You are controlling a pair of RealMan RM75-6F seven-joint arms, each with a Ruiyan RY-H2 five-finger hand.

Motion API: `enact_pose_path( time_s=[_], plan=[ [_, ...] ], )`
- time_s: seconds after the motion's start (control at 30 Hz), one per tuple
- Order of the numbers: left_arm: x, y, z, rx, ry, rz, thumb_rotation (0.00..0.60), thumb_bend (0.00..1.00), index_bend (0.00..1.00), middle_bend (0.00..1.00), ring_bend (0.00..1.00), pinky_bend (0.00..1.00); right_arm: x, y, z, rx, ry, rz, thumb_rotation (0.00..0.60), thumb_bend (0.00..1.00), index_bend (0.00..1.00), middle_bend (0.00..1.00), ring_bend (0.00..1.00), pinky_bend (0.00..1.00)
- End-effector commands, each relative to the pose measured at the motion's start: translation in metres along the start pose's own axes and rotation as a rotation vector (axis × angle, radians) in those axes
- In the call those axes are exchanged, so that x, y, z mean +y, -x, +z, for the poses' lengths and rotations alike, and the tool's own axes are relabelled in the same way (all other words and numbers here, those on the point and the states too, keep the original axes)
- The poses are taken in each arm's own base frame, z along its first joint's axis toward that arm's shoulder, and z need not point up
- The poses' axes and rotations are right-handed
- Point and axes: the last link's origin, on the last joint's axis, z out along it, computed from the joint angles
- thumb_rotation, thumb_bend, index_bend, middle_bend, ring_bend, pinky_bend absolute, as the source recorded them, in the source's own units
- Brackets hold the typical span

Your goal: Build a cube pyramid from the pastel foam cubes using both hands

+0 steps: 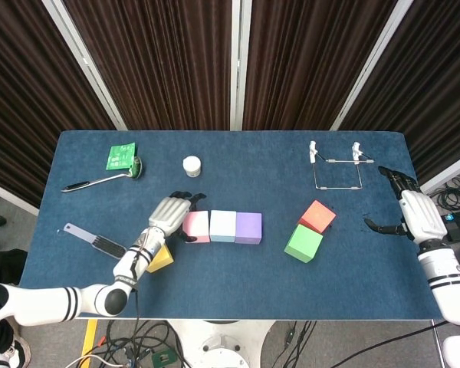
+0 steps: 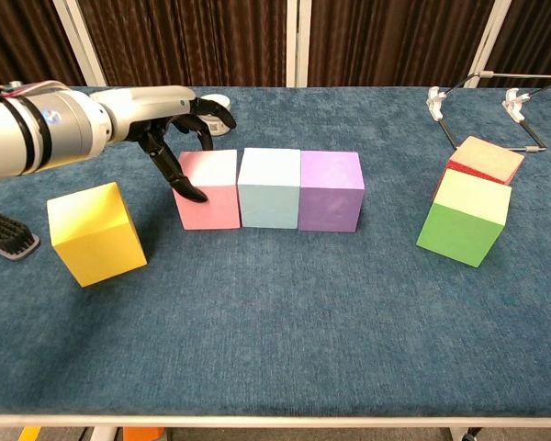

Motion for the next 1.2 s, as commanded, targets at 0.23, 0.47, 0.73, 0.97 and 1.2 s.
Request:
enact_pose_path(
  time_s=[0.23, 0.47, 0.73, 0.97, 1.2],
  plan=[
    [0.0014, 0.0010, 0.0028, 0.003, 0.010, -0.031, 0.600, 0.14, 0.14, 0.53, 0.12, 0.13, 0.0010, 0.0010, 0.0009, -0.006, 0.008, -0.002, 0.600, 0.10, 0.00, 0.08, 0.00, 0.00],
    [0.0023, 0.0012, 0.0031, 0.001, 0.017, -0.040, 0.600, 0.15, 0.14, 0.52, 0.12, 0.13, 0.0025, 0.0005, 0.0001, -0.008, 0.013, -0.005, 0.600, 0.10, 0.00, 0.08, 0.00, 0.00],
    [0.0014, 0.0009, 0.0026, 0.000, 0.020, -0.052, 0.600, 0.14, 0.14, 0.44, 0.12, 0.12, 0.0044, 0.0021, 0.0011, -0.013, 0.019, -0.005, 0.600, 0.10, 0.00, 0.08, 0.00, 0.00],
    [-0.0006, 0.0025, 0.0019, -0.025, 0.020, -0.047, 0.600, 0.12, 0.12, 0.32, 0.10, 0.11, 0.0041, 0.0022, 0.0012, -0.014, 0.019, -0.007, 0.600, 0.10, 0.00, 0.08, 0.00, 0.00],
    [-0.0010, 0.0029, 0.0020, -0.021, 0.020, -0.058, 0.600, 0.10, 0.11, 0.24, 0.09, 0.11, 0.0060, 0.0021, -0.0008, -0.016, 0.028, -0.010, 0.600, 0.10, 0.00, 0.08, 0.00, 0.00]
  ],
)
